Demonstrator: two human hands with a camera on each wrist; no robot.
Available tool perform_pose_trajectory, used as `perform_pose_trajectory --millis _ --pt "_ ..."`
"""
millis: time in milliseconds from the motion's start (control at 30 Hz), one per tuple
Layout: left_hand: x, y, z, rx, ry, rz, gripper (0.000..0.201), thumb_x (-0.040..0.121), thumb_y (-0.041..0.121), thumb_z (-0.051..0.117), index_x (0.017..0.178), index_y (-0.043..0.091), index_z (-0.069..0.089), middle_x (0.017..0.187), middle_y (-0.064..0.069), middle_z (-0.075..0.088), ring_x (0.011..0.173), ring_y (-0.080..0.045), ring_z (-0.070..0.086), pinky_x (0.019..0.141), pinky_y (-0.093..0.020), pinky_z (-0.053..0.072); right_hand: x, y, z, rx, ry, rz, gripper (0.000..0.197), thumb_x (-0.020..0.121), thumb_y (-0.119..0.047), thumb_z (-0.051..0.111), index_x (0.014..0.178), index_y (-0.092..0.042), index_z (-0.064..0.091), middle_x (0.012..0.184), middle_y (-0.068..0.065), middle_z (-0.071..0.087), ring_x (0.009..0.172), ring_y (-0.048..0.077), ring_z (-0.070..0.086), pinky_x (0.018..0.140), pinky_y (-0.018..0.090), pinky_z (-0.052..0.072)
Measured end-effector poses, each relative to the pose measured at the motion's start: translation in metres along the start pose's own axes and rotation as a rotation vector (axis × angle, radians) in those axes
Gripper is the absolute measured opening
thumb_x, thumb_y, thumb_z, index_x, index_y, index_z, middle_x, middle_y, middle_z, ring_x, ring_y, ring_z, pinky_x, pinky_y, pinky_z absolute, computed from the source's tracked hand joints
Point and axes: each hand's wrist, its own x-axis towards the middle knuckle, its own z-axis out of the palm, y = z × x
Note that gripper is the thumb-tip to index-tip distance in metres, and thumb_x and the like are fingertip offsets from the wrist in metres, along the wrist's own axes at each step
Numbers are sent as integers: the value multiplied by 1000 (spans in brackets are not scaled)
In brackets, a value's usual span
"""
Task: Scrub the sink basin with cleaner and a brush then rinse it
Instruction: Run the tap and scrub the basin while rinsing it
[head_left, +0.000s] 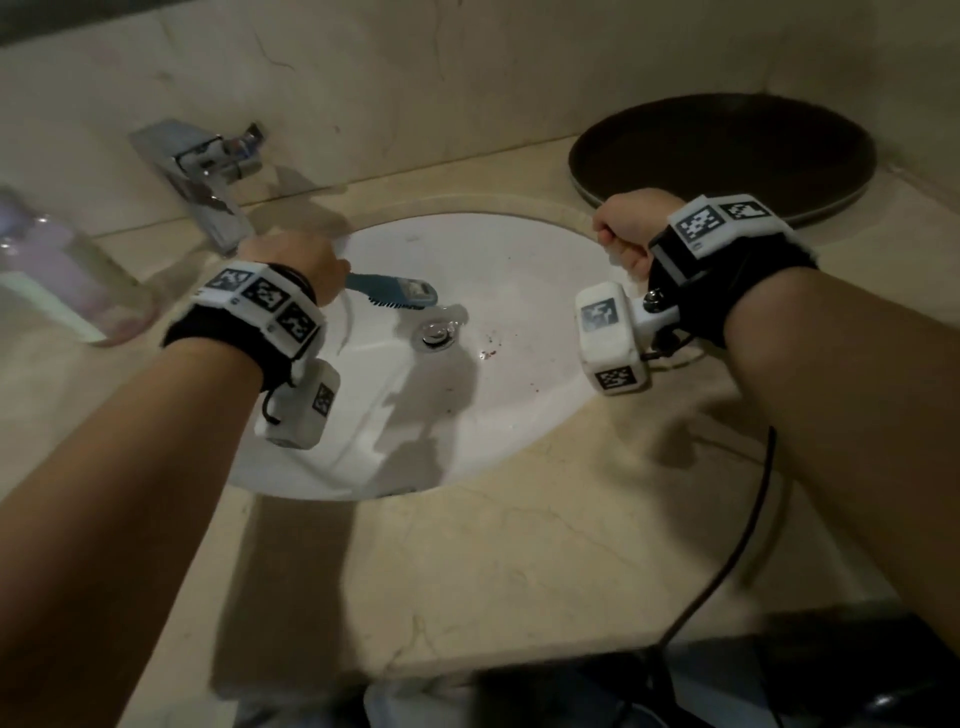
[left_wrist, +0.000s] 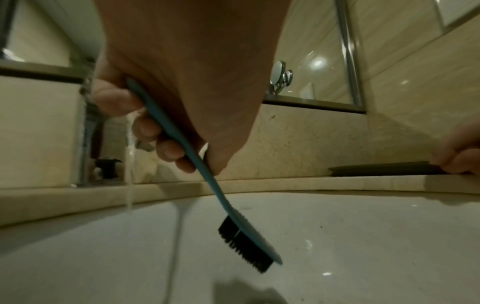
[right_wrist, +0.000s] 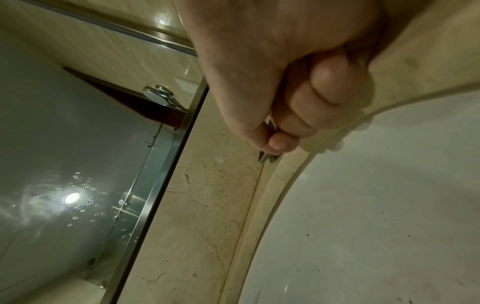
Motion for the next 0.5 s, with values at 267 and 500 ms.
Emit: perform_pose_trajectory --millis 267,500 --pt "-19 -49 -4 13 -88 -121 37 97 14 48 124 -10 51 125 -26 55 116 -37 54 96 -39 41 -13 -8 7 -186 -24 97 34 92 -21 42 58 -16 39 56 0 31 43 12 25 24 7 17" --pt "-37 -61 -16 28 25 -158 29 96 9 47 117 -7 57 121 -26 58 112 -39 57 90 -42 45 -16 -7 9 -162 -24 91 33 95 -25 44 64 -14 45 58 -3 35 46 9 25 25 5 17"
